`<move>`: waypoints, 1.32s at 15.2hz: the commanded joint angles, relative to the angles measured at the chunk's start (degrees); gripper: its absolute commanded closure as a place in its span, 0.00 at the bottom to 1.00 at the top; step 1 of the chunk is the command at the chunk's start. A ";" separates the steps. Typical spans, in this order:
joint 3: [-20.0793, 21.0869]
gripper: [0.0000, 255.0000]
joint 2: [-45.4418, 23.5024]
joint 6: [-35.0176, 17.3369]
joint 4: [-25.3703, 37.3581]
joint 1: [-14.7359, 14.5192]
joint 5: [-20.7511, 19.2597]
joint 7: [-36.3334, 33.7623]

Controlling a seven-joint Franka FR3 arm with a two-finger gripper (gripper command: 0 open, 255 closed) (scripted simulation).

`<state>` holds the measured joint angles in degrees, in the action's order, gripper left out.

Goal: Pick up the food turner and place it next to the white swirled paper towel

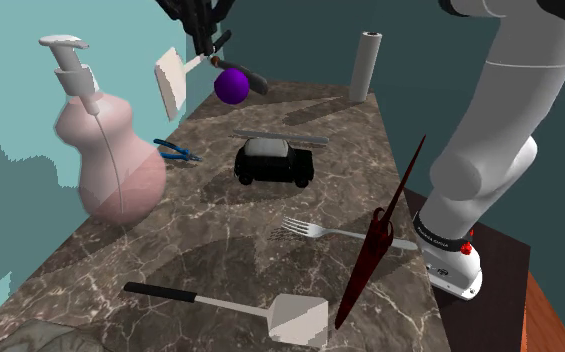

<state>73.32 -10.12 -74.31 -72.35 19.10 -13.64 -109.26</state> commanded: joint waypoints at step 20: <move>-23.48 1.00 24.02 -1.83 -11.28 21.15 20.95 39.67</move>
<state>50.98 13.66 -75.77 -82.98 40.02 7.29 -71.15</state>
